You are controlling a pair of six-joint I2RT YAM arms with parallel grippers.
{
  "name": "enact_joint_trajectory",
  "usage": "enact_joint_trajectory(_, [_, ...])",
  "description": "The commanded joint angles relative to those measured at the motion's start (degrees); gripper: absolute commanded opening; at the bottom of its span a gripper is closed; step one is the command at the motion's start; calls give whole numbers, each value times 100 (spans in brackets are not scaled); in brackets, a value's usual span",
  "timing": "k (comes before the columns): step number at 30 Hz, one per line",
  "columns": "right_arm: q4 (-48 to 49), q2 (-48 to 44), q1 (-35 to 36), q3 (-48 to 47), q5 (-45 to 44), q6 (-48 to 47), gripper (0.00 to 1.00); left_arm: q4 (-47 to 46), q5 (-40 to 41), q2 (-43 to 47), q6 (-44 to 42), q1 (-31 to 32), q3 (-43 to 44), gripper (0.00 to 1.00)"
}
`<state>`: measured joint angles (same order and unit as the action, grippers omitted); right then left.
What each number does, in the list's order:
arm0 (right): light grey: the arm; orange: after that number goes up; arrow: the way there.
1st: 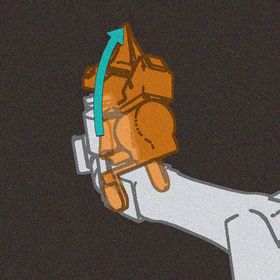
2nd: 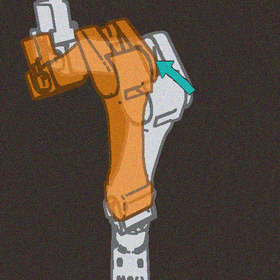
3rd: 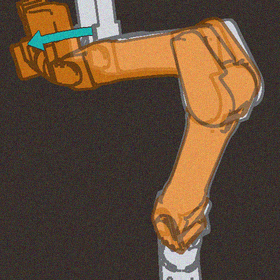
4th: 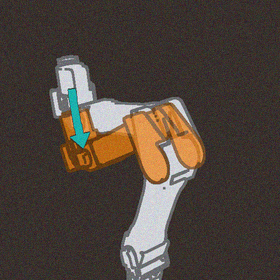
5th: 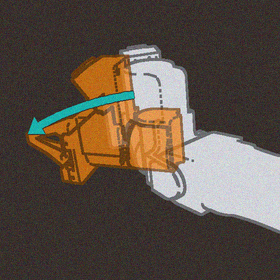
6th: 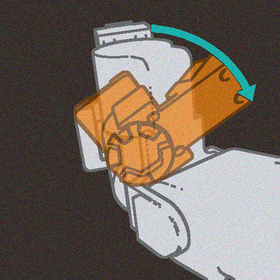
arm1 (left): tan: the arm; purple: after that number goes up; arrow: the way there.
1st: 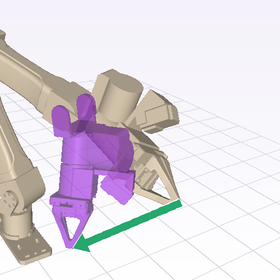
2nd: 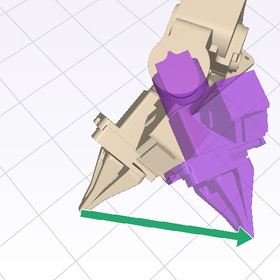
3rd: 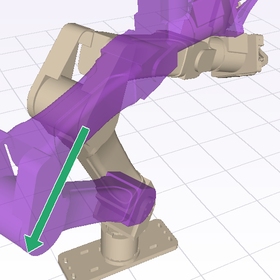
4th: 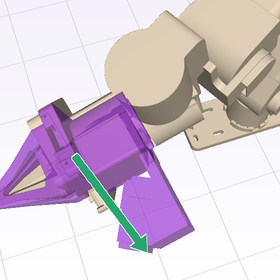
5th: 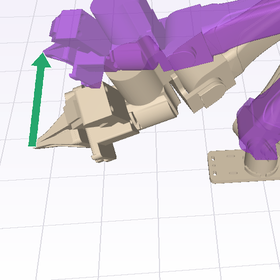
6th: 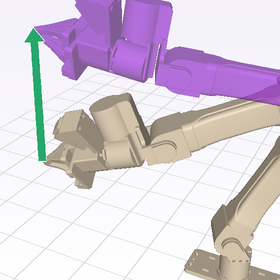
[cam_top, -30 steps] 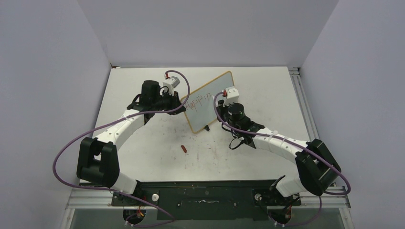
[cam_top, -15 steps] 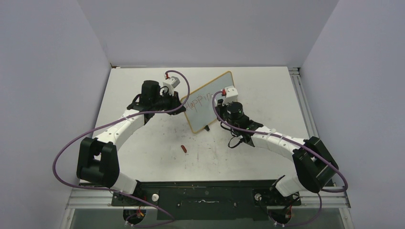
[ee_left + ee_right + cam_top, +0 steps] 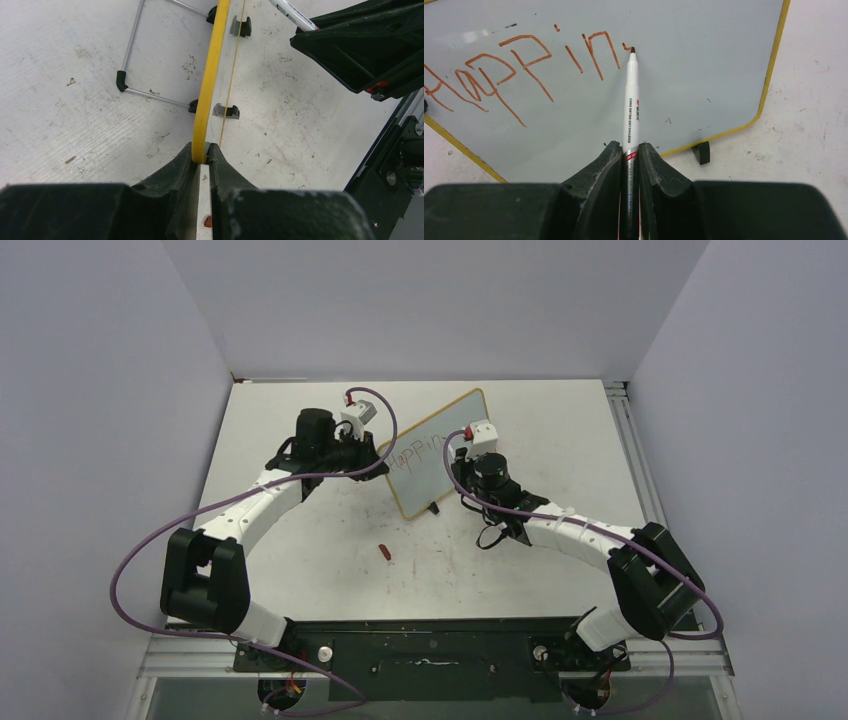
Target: Write a sentence on the whiteboard
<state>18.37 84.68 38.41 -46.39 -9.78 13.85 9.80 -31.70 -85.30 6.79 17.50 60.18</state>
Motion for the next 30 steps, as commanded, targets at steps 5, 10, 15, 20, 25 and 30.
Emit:
enact_joint_trajectory(5, [357, 111, -110, -236, -109, -70, 5, 83, 24, 208, -186, 17, 152, 0])
enact_joint_trajectory(10, [357, 138, -151, -338, -95, -140, 5, 83, 23, 198, -186, 17, 157, 0])
enact_joint_trajectory(15, [375, 157, -153, -413, -56, -202, 5, 83, 22, 200, -186, 17, 152, 0])
enact_joint_trajectory(20, [407, 163, -158, -423, 70, -244, 5, 88, 23, 203, -186, 17, 159, 0])
enact_joint_trajectory(25, [418, 189, -143, -346, 252, -253, 5, 83, 19, 204, -186, 17, 163, 0])
enact_joint_trajectory(30, [467, 151, -103, -171, 312, -200, 5, 91, 16, 191, -186, 17, 173, 0])
